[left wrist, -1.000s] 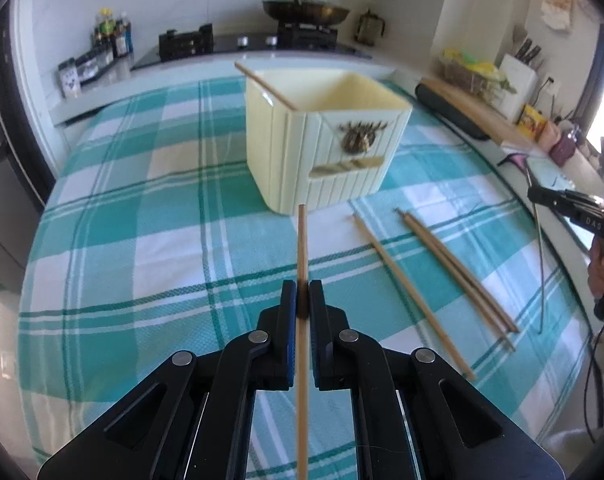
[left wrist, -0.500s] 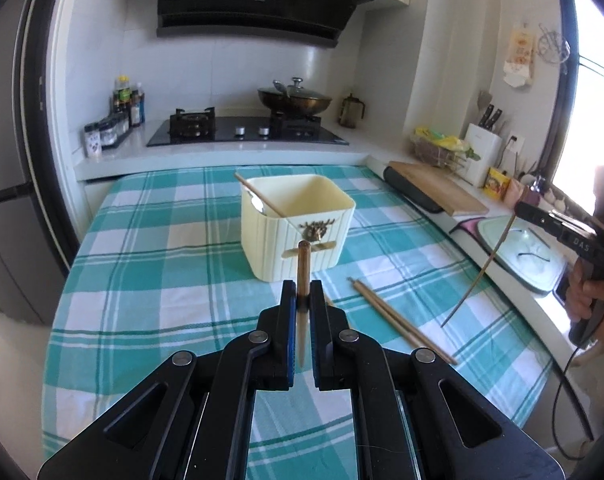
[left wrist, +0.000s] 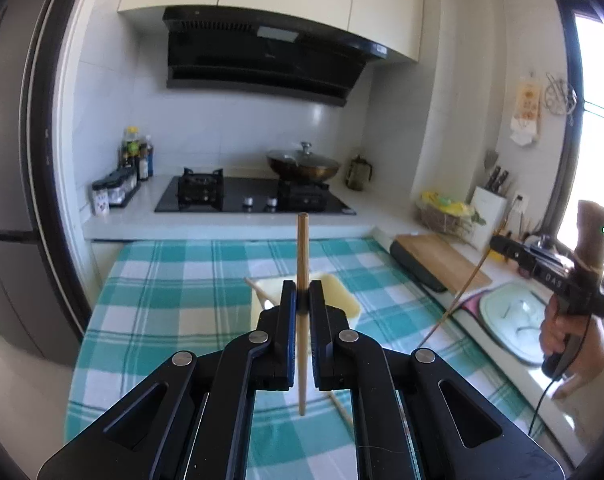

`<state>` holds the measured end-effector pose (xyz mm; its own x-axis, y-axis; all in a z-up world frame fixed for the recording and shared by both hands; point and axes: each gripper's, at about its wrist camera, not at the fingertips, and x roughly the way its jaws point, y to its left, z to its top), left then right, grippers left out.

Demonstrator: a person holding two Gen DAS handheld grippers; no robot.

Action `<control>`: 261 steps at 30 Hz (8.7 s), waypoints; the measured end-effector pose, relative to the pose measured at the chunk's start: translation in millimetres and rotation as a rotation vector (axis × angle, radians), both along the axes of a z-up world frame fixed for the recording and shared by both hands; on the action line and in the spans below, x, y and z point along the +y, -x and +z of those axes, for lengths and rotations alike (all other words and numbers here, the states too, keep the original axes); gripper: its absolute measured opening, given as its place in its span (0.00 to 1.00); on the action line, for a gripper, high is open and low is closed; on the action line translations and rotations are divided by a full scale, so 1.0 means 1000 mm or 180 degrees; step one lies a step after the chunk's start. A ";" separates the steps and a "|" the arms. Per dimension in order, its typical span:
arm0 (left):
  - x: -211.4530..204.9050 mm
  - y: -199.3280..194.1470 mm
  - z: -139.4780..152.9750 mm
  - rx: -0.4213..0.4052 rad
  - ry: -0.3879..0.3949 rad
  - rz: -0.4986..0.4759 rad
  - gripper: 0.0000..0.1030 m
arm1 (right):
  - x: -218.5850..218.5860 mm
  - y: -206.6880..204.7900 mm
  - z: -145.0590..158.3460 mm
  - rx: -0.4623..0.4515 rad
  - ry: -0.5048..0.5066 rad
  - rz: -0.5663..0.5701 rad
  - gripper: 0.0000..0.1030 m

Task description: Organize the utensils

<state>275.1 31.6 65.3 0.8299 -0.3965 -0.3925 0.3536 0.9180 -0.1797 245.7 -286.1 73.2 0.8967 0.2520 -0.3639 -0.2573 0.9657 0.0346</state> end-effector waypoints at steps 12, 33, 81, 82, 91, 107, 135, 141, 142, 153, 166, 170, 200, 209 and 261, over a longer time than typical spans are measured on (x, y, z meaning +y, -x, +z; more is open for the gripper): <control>-0.046 -0.129 -0.019 0.0063 0.0031 0.0377 0.04 | 0.058 -0.110 0.009 -0.0398 0.0002 0.0193 0.06; -0.038 -0.136 -0.102 0.1121 -0.0394 0.0420 0.79 | 0.067 -0.174 -0.060 0.0702 -0.0086 0.0305 0.41; -0.066 0.024 -0.263 0.1333 -0.0673 0.0845 0.99 | -0.083 0.059 -0.263 0.1714 0.0351 -0.0973 0.55; -0.068 0.024 -0.256 0.1275 -0.0512 0.0800 0.99 | -0.083 0.059 -0.263 0.1714 0.0352 -0.0973 0.55; -0.154 -0.008 -0.250 0.1326 -0.0726 0.0247 0.98 | -0.083 0.059 -0.263 0.1713 0.0348 -0.0971 0.55; -0.138 0.003 -0.272 0.1398 -0.0999 0.0349 0.08 | -0.037 0.039 -0.246 0.1762 0.0009 -0.0036 0.37; -0.019 0.035 -0.269 0.1483 -0.0967 0.0913 0.09 | -0.023 0.016 -0.257 0.2009 0.0457 -0.0651 0.06; 0.003 0.046 -0.269 0.1488 -0.0985 0.0904 0.73 | -0.050 0.058 -0.251 0.1745 0.0395 -0.0715 0.34; 0.005 0.046 -0.270 0.1494 -0.0953 0.0887 0.78 | -0.053 0.061 -0.251 0.1718 0.0405 -0.0684 0.44; 0.014 0.020 -0.280 0.1639 -0.0910 0.0831 1.00 | -0.059 0.050 -0.262 0.1702 0.0469 -0.0619 0.62; 0.013 0.018 -0.280 0.1624 -0.0921 0.0808 1.00 | -0.060 0.045 -0.263 0.1704 0.0450 -0.0624 0.66; 0.013 0.018 -0.280 0.1623 -0.0920 0.0809 1.00 | -0.060 0.045 -0.263 0.1702 0.0449 -0.0625 0.66; 0.012 0.017 -0.279 0.1737 -0.0990 0.0616 1.00 | -0.060 0.045 -0.263 0.1696 0.0441 -0.0625 0.66; 0.011 -0.022 -0.273 0.2079 -0.1260 0.0043 0.90 | -0.056 0.019 -0.257 0.2387 0.0660 -0.0280 0.68; -0.048 -0.141 -0.025 0.0419 -0.0080 0.0241 0.04 | 0.072 -0.115 0.006 -0.0228 0.0226 0.0167 0.06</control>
